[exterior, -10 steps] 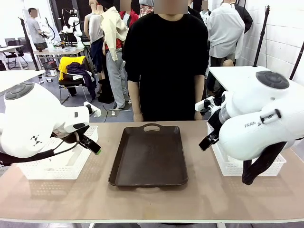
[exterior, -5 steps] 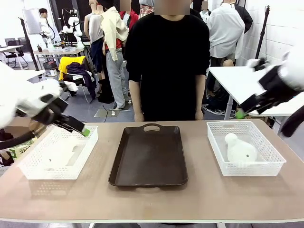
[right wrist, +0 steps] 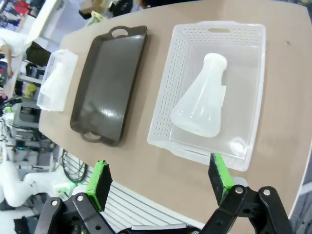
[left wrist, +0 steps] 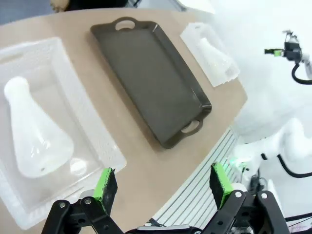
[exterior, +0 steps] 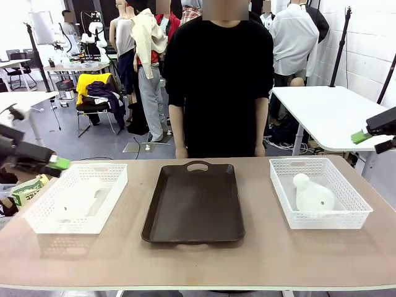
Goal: Prepare the laboratory tools.
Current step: Pick up the Big flask that the person points to.
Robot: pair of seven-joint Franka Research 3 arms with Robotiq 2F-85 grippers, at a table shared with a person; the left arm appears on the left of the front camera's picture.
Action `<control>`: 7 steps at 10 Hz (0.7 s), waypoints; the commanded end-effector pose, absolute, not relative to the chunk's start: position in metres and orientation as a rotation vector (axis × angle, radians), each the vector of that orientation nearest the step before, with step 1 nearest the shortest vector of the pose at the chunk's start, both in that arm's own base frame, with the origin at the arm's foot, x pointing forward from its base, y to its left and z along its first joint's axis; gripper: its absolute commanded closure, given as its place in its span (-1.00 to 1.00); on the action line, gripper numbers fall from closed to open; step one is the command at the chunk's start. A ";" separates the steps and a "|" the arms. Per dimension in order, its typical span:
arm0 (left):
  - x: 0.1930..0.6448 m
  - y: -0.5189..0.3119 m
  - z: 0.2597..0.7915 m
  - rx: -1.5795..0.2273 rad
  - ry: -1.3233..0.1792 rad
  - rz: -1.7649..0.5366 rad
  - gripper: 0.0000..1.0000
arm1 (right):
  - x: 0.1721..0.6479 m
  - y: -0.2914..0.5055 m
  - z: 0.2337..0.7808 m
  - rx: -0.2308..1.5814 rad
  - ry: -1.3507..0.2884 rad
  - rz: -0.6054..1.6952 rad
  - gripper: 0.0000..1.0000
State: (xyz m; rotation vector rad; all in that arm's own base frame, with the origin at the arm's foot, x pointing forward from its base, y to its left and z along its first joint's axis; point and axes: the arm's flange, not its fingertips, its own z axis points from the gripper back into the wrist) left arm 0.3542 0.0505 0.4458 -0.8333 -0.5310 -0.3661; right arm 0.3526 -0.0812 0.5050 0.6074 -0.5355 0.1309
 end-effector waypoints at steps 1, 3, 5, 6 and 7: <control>0.356 0.080 0.425 -0.916 -0.544 -0.291 -1.00 | 0.360 -0.085 0.489 0.643 -0.497 0.133 -1.00; 0.349 0.094 0.422 -0.938 -0.590 -0.266 -1.00 | 0.364 -0.087 0.481 0.640 -0.456 0.138 -1.00; 0.347 0.088 0.422 -0.942 -0.585 -0.300 -1.00 | 0.367 -0.084 0.478 0.631 -0.436 0.133 -1.00; 0.347 0.084 0.423 -0.943 -0.585 -0.317 -1.00 | 0.368 -0.081 0.477 0.635 -0.433 0.138 -1.00; 0.348 0.083 0.425 -0.942 -0.583 -0.318 -1.00 | 0.370 -0.081 0.475 0.635 -0.430 0.138 -1.00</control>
